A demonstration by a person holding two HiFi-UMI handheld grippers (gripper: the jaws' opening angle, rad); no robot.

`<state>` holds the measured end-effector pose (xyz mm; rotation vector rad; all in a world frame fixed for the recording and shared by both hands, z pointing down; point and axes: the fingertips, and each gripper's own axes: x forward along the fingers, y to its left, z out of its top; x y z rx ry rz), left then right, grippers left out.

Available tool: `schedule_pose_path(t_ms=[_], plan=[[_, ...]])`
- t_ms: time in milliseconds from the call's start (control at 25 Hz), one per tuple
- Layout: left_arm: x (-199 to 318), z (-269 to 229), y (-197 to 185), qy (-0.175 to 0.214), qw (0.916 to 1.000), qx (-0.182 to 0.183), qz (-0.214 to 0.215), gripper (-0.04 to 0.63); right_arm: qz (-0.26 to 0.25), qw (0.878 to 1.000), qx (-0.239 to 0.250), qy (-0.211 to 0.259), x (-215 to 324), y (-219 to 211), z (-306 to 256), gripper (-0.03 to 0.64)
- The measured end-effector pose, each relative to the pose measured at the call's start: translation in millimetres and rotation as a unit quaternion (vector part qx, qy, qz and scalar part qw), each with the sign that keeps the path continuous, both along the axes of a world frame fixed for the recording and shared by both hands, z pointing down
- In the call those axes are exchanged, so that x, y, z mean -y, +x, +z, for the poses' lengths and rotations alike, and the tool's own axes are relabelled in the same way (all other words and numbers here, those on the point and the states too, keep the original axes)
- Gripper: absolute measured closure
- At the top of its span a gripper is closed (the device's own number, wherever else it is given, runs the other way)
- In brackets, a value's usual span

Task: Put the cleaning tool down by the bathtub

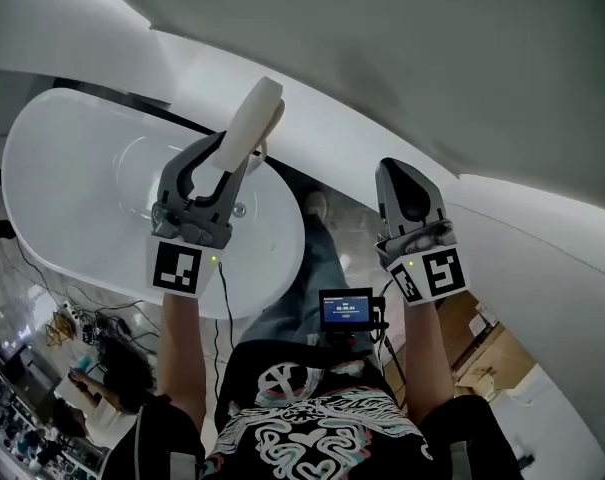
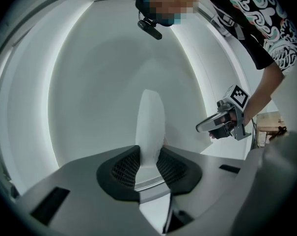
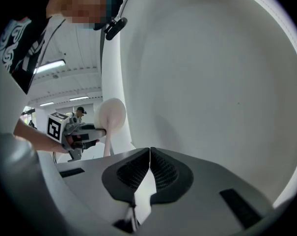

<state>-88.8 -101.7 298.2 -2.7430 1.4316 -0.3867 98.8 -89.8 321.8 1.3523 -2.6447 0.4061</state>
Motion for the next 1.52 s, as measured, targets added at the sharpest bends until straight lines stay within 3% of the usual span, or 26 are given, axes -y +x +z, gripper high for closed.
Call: schedule_pose_path(t_ms=[400, 680, 1000, 1520], plan=[[12.1, 60.0, 2.2, 0.004, 0.9974, 0.061, 0.037, 0.488, -0.036, 0.999, -0.016, -0.016, 5.6, -17.5, 66.7, 0.588], [17.0, 94.4, 7.3, 0.019, 0.9886, 0.128, 0.076, 0.488, -0.032, 0.998, -0.025, -0.037, 16.3, -15.0, 103.5, 0.588], [30.9, 144.7, 12.7, 0.026, 0.982, 0.156, 0.103, 0.488, -0.026, 0.998, -0.036, -0.052, 28.1, -13.3, 152.6, 0.588], [34.2, 249.0, 25.1, 0.017, 0.96, 0.239, 0.145, 0.488, -0.018, 0.995, -0.049, -0.086, 39.5, -2.8, 240.7, 0.588]])
